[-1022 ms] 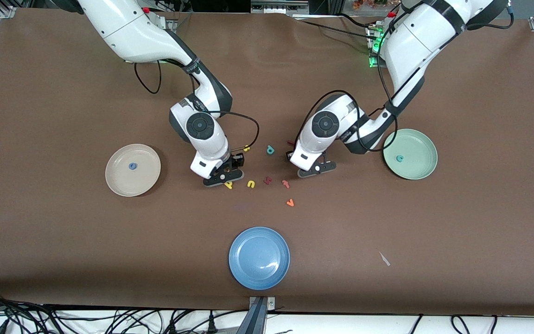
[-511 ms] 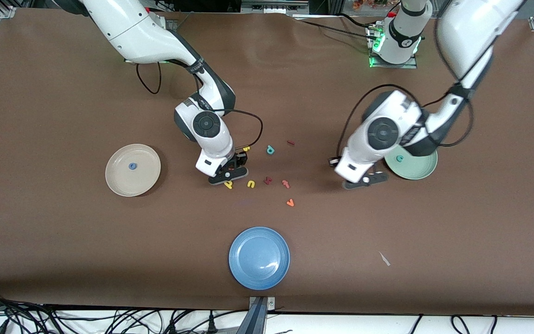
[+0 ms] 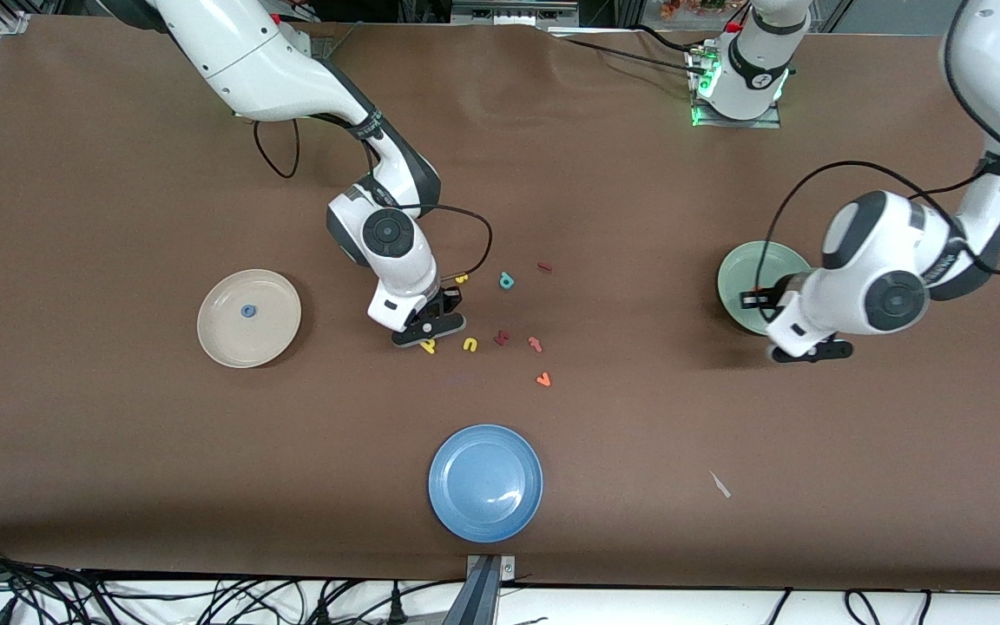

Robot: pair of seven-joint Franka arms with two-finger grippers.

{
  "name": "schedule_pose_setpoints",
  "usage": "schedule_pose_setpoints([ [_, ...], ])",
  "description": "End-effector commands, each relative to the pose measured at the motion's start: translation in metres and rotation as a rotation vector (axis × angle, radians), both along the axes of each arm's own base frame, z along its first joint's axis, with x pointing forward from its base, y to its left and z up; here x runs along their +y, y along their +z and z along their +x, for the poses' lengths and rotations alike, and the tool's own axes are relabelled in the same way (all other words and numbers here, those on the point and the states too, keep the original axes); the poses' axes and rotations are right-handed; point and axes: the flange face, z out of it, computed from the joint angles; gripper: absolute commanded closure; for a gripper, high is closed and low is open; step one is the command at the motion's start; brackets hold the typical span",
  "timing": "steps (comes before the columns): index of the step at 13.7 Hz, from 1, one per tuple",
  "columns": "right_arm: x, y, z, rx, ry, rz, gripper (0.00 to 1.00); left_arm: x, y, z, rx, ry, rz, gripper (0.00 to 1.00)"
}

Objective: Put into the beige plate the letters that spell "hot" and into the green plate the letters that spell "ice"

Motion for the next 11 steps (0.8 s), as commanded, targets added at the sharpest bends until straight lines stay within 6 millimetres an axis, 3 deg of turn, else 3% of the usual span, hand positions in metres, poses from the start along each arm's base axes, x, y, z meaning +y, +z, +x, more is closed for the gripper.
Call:
schedule_pose_setpoints([
  [1, -0.001, 0.007, 0.004, -0.016, 0.028, -0.013, 1.0, 0.035, -0.014, -0.009, 0.027, -0.054, -0.021, 1.0],
  [3, -0.013, 0.03, 0.013, -0.019, 0.025, -0.042, 1.0, 0.043, -0.035, -0.019, 0.066, -0.048, -0.026, 0.97],
  [5, -0.045, 0.068, 0.027, 0.01, 0.058, -0.089, 1.0, 0.047, -0.046, -0.022, 0.082, -0.061, -0.017, 0.71],
  [6, -0.071, 0.084, 0.036, 0.03, 0.089, -0.118, 1.0, 0.047, -0.047, -0.022, 0.081, -0.062, -0.017, 0.66],
  [7, -0.1, 0.094, 0.044, 0.042, 0.135, -0.142, 1.0, 0.047, -0.046, -0.021, 0.08, -0.061, -0.017, 0.51],
  [8, -0.131, 0.101, 0.051, 0.046, 0.191, -0.159, 1.0, 0.047, -0.043, -0.019, 0.072, -0.061, -0.014, 0.25],
  [9, -0.162, 0.104, 0.053, 0.058, 0.237, -0.177, 1.0, 0.044, -0.039, -0.017, 0.066, -0.063, -0.013, 0.08],
  [11, -0.217, 0.101, 0.05, 0.089, 0.31, -0.208, 1.0, 0.028, -0.018, -0.009, 0.034, -0.048, -0.007, 0.01],
])
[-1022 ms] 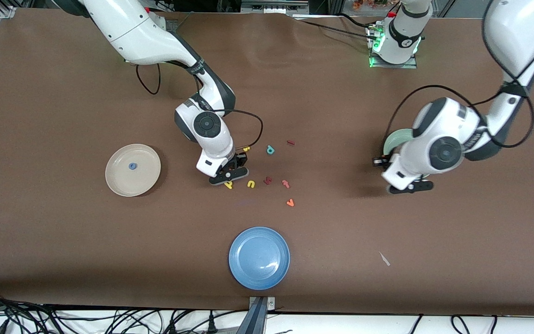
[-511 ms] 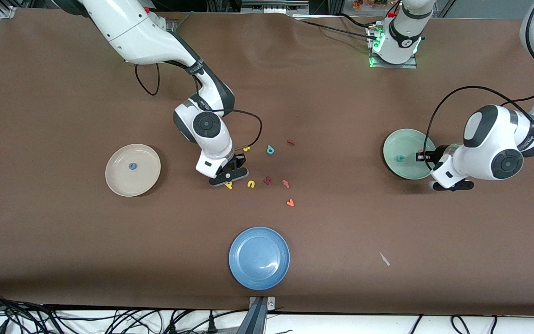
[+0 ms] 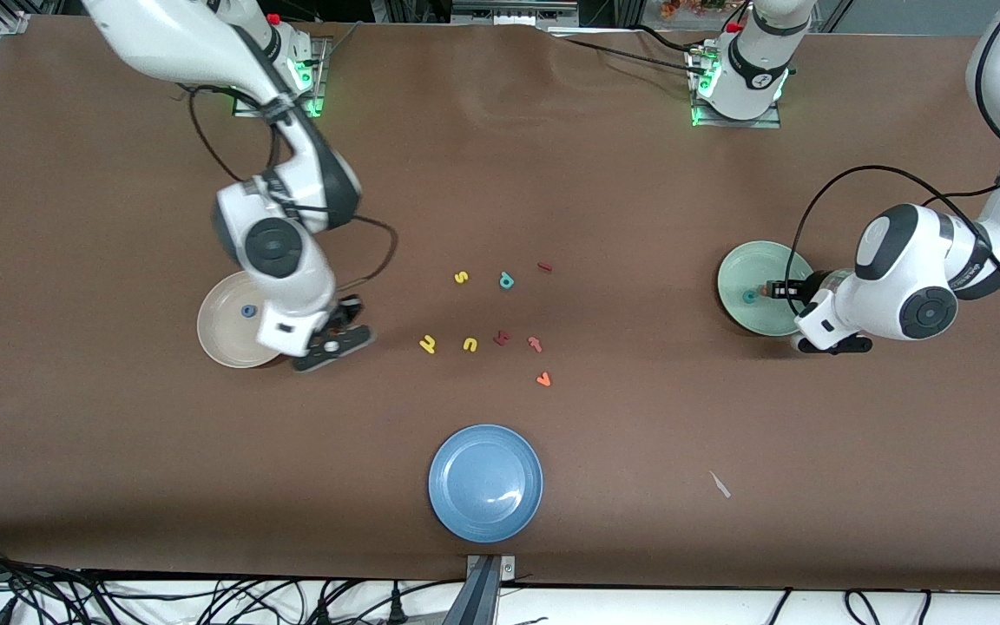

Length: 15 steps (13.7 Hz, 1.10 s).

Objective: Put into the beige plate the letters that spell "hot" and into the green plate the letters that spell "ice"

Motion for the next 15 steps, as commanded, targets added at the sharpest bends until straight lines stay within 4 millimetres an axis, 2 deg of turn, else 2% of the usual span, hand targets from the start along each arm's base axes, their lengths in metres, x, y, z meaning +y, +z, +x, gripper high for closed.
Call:
schedule_pose_setpoints([
  [1, -0.061, -0.005, -0.022, 0.057, 0.092, -0.033, 1.0, -0.036, 0.038, 0.012, -0.059, 0.01, 0.022, 0.01],
  [3, -0.098, -0.01, -0.035, 0.083, 0.107, -0.039, 1.0, -0.085, 0.061, 0.012, -0.092, 0.095, 0.045, 0.01],
  [4, -0.111, -0.014, -0.041, 0.094, 0.099, -0.043, 0.92, -0.113, 0.067, 0.009, -0.105, 0.132, 0.062, 0.01],
  [5, -0.119, -0.019, -0.045, 0.103, 0.101, -0.045, 0.88, -0.145, 0.068, 0.006, -0.121, 0.168, 0.084, 0.01],
  [6, -0.121, -0.019, -0.046, 0.099, 0.102, -0.043, 0.78, -0.175, 0.069, 0.005, -0.159, 0.23, 0.086, 0.01],
  [7, -0.121, -0.019, -0.046, 0.101, 0.09, -0.033, 0.73, -0.203, 0.069, 0.002, -0.189, 0.299, 0.084, 0.01],
  [8, -0.12, -0.019, -0.046, 0.103, 0.07, -0.011, 0.59, -0.227, 0.068, -0.001, -0.207, 0.372, 0.081, 0.01],
  [10, -0.119, -0.018, -0.046, 0.104, 0.051, 0.009, 0.55, -0.266, 0.064, -0.011, -0.23, 0.504, 0.08, 0.01],
  [12, -0.117, -0.018, -0.045, 0.103, 0.049, 0.012, 0.51, -0.31, 0.051, -0.035, -0.203, 0.503, 0.097, 0.05],
  [13, -0.116, -0.017, -0.045, 0.103, 0.042, 0.016, 0.51, -0.326, 0.043, -0.043, -0.196, 0.559, 0.121, 0.05],
  [15, -0.109, -0.019, -0.04, 0.102, -0.007, 0.064, 0.51, -0.345, 0.032, -0.045, -0.218, 0.74, 0.127, 0.05],
])
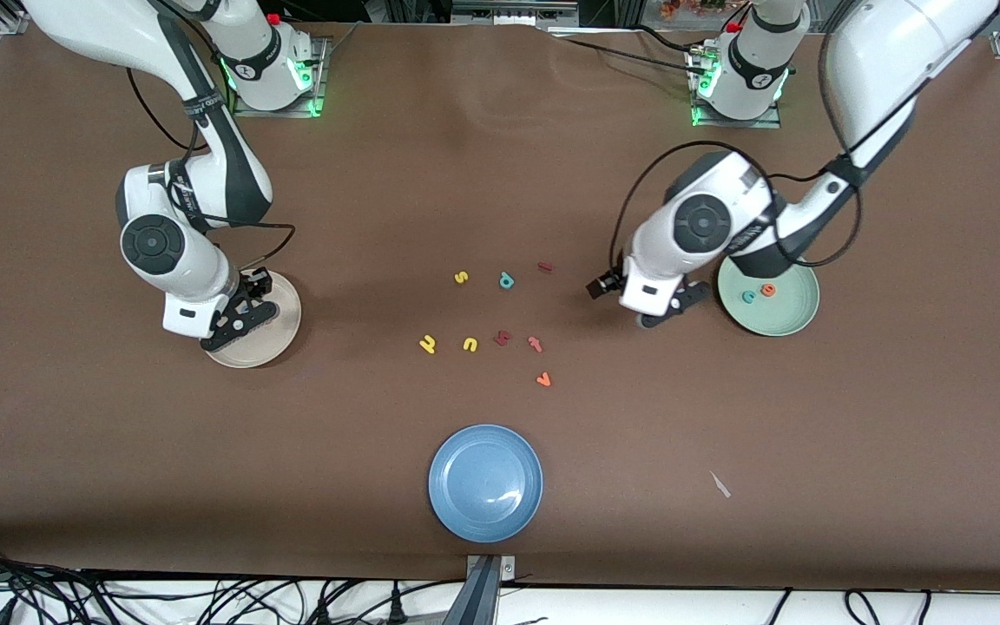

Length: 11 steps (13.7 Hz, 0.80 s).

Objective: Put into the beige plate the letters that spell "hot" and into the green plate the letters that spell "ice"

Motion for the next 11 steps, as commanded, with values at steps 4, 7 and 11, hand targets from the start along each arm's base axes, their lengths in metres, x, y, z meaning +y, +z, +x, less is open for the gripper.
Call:
schedule_pose_setpoints([
  [4, 0.057, 0.007, 0.022, -0.035, -0.107, 0.18, 0.47, -0.06, -0.046, -0.033, -0.034, 0.253, 0.022, 0.05],
  [7, 0.131, 0.008, 0.031, -0.07, -0.202, 0.191, 0.47, -0.083, -0.072, -0.058, -0.084, 0.299, 0.083, 0.05],
  [11, 0.217, 0.001, 0.018, -0.106, -0.183, 0.185, 0.46, -0.091, -0.086, -0.074, -0.1, 0.322, 0.111, 0.05],
])
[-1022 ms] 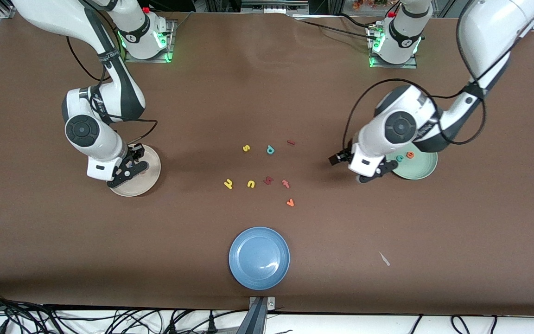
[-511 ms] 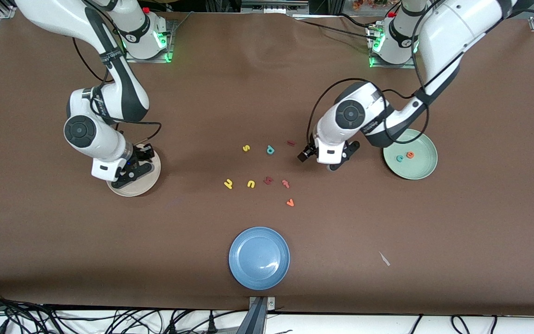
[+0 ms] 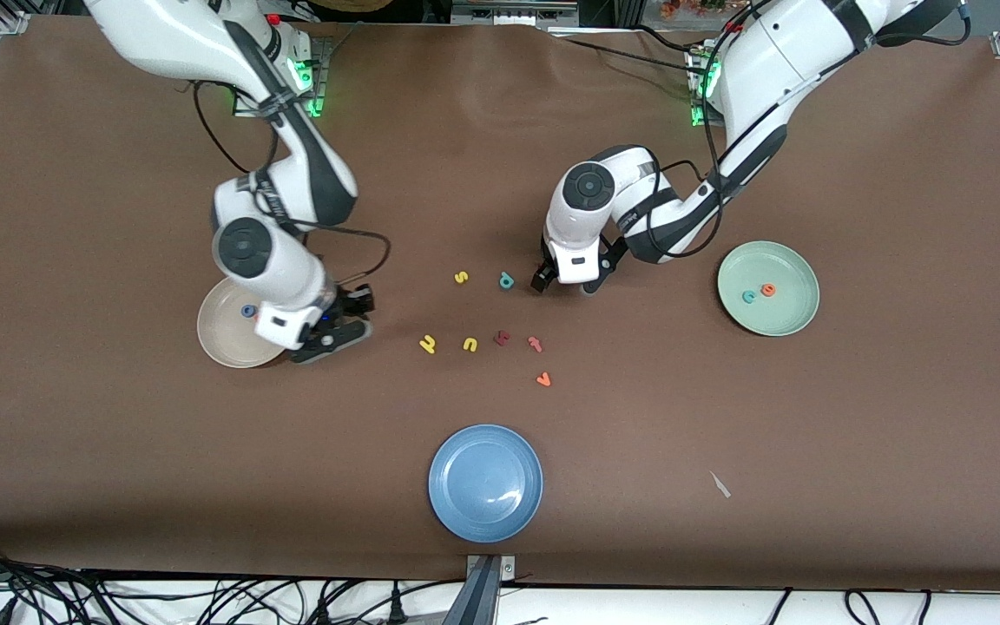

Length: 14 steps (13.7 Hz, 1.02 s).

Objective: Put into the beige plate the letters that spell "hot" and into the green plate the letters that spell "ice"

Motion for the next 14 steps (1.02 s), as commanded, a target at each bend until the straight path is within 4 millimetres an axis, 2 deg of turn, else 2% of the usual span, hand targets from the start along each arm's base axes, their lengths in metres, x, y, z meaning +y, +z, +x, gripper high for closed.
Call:
schedule_pose_setpoints([
  [1, 0.048, -0.01, -0.001, -0.042, 0.009, -0.003, 0.46, -0.001, -0.01, -0.004, -0.011, 0.011, 0.007, 0.05],
  [2, 0.054, -0.015, -0.003, -0.06, 0.025, -0.007, 0.46, -0.001, -0.014, -0.005, -0.005, 0.008, 0.009, 0.1],
  [4, 0.06, -0.025, -0.002, -0.096, 0.035, 0.018, 0.44, -0.002, -0.018, -0.007, 0.003, 0.012, 0.008, 0.36],
  [5, 0.069, -0.028, -0.007, -0.106, 0.053, 0.027, 0.44, -0.004, -0.017, -0.008, 0.003, 0.017, 0.007, 0.43],
  [10, 0.101, -0.057, -0.023, -0.163, 0.152, 0.026, 0.44, -0.016, -0.015, -0.015, -0.005, 0.003, -0.012, 0.44],
  [13, 0.107, -0.068, -0.026, -0.18, 0.178, 0.036, 0.44, -0.017, -0.015, -0.016, -0.006, 0.001, -0.012, 0.45],
  [14, 0.107, -0.072, -0.027, -0.197, 0.202, 0.028, 0.44, -0.018, -0.016, -0.017, -0.006, 0.0, -0.011, 0.55],
])
